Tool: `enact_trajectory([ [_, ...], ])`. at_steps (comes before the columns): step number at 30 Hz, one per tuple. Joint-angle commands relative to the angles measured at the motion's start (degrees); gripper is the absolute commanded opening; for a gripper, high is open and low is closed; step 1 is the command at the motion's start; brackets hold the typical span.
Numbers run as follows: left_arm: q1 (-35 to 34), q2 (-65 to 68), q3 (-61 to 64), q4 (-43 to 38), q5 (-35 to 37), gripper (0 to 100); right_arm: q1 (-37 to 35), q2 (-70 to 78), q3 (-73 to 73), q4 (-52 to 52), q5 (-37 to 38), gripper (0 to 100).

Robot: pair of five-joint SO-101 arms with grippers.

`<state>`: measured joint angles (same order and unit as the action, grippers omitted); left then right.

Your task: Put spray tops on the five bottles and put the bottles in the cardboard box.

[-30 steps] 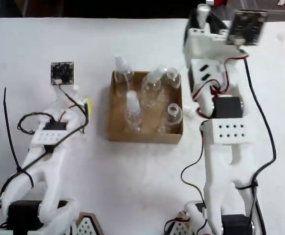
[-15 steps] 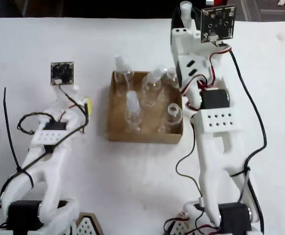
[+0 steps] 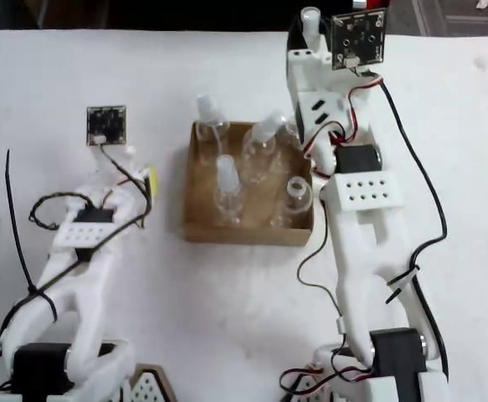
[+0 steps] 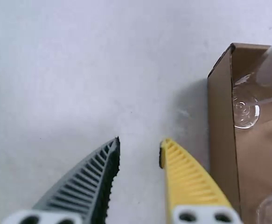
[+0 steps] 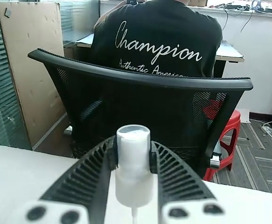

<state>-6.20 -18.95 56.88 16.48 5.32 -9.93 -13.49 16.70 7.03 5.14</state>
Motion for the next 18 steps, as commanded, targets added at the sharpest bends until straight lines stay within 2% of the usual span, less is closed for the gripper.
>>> enact_trajectory([
  [1, 0.75, -0.22, -3.34, -1.23, -0.53, 14, -0.57, -0.4, 0.53, -1.54, 0.18, 1.6],
  [18, 0.75, -0.22, -3.34, -1.23, -0.53, 14, -3.38, -0.4, 9.23, -1.8, -0.09, 1.6],
])
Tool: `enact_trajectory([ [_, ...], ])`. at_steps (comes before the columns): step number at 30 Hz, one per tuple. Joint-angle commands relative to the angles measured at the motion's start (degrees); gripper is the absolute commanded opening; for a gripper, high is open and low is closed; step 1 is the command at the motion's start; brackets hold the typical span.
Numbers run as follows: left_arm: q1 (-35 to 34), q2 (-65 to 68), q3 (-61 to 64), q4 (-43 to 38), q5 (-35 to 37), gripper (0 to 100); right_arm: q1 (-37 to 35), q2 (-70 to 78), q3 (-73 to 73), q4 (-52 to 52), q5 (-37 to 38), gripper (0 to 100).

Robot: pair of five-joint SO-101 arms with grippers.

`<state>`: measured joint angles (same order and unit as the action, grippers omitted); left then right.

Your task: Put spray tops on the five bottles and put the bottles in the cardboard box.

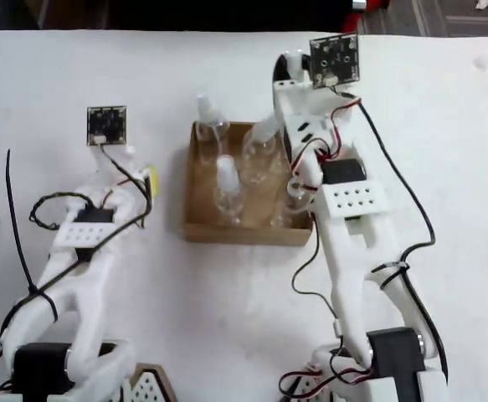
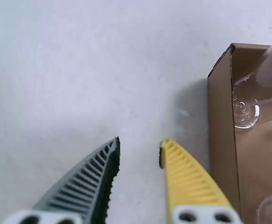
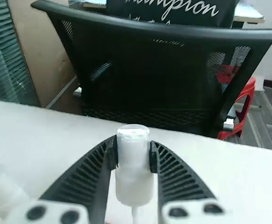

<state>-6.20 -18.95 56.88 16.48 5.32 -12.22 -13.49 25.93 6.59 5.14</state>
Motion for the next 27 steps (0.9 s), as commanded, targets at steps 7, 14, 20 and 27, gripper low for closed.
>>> enact_trajectory([
  [7, 0.75, -0.22, -3.34, -1.23, -0.53, 14, -0.4, -0.31, 0.79, -1.36, 0.0, 2.1],
  [14, 0.75, -0.22, -3.34, -1.23, -0.53, 14, -0.22, -0.31, 1.93, -1.01, 0.44, 7.7],
  [20, 0.75, -0.22, -3.34, -1.23, -0.53, 14, -0.31, -0.48, 3.16, -1.19, 0.09, 19.3],
  [27, 0.75, -0.22, -3.34, -1.23, -0.53, 14, -0.22, -1.01, 2.73, -1.36, 0.18, 19.3],
])
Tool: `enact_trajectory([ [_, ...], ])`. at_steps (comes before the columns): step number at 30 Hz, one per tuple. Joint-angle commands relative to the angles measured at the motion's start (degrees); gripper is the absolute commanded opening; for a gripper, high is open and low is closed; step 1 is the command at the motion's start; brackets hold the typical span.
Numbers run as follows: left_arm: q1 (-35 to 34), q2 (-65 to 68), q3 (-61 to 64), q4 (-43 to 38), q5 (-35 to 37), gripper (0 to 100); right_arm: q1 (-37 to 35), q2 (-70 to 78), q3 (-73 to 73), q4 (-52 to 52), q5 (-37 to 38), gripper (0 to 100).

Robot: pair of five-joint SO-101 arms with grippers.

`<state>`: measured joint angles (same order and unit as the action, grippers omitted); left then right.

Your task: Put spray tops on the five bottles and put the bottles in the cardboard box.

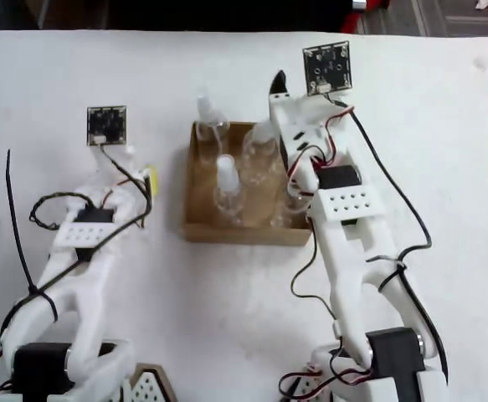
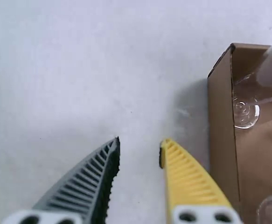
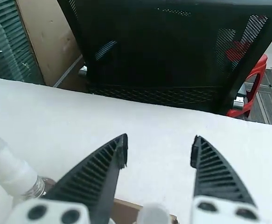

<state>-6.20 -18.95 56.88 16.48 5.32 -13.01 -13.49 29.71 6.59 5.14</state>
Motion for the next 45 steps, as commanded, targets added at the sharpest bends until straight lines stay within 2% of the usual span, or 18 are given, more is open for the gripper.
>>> enact_trajectory([
  [1, 0.75, -0.22, -3.34, -1.23, -0.53, 14, 0.57, -1.01, -1.05, -1.36, 0.26, 19.4],
  [15, 0.75, -0.22, -3.34, -1.23, -0.53, 14, 1.63, -7.87, -0.88, -0.92, 0.09, 19.4],
  [20, 0.75, -0.22, -3.34, -1.23, -0.53, 14, 8.04, -12.0, -1.05, 1.89, 0.09, 19.4],
  [29, 0.48, -0.22, -3.25, -1.23, -0.53, 14, 20.26, -14.64, -2.2, 21.05, 0.97, 19.7],
  [31, 0.48, -0.22, -3.25, -1.23, -0.53, 14, 21.85, -15.25, -2.11, 26.33, 6.77, 19.7],
  [35, 0.48, -0.22, -3.25, -1.23, -0.53, 14, 23.87, -16.13, 1.49, 37.93, 32.18, 19.5],
  [38, 0.48, -0.22, -3.25, -1.23, -0.53, 14, 25.1, -17.36, 6.33, 39.96, 47.82, 19.4],
  [40, 0.4, -0.22, -3.25, -1.23, -0.53, 14, 25.27, -18.59, 9.67, 39.69, 49.67, 19.3],
  [45, 0.4, -0.22, -3.25, -1.23, -0.53, 14, 21.93, -19.56, 13.27, 38.2, 42.73, 19.3],
])
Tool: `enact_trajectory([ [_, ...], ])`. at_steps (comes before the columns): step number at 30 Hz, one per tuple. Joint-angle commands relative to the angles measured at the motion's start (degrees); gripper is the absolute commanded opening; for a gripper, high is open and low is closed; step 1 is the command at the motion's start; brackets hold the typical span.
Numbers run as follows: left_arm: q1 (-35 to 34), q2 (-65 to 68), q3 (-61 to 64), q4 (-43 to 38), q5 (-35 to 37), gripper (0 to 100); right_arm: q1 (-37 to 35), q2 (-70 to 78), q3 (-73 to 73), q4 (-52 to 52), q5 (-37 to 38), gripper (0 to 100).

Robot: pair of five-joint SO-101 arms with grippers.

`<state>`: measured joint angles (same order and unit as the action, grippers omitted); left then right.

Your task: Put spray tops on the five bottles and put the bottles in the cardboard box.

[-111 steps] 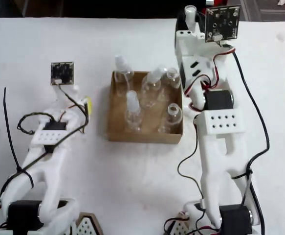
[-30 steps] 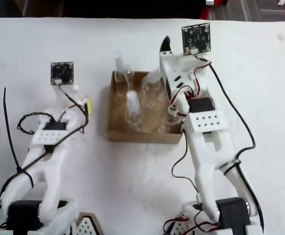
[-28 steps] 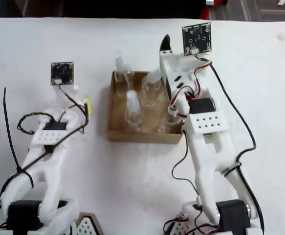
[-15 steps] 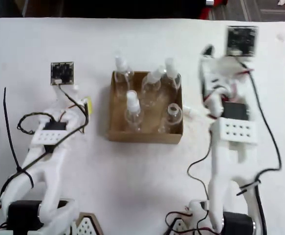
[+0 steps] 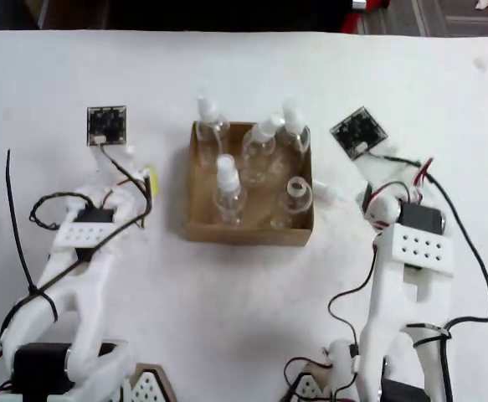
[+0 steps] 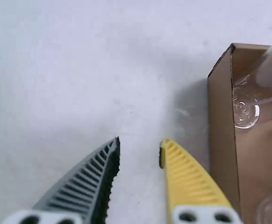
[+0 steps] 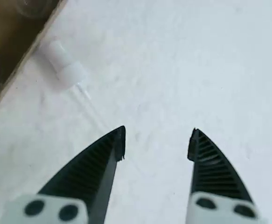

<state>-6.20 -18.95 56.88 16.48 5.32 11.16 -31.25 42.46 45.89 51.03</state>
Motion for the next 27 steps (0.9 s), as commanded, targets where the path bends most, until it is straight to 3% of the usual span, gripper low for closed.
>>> enact_trajectory([
  [1, 0.4, -0.22, -3.25, -1.14, -0.53, 14, -3.47, -1.1, 1.14, -1.19, -3.16, 19.3],
  [10, 0.4, -0.22, -3.25, -0.88, -0.53, 14, -8.22, 9.89, 0.35, -1.8, -3.78, 19.3],
  [27, 0.48, -0.22, -3.25, -1.05, -0.62, 14, -4.88, 25.01, 0.35, -14.9, -3.25, 17.3],
])
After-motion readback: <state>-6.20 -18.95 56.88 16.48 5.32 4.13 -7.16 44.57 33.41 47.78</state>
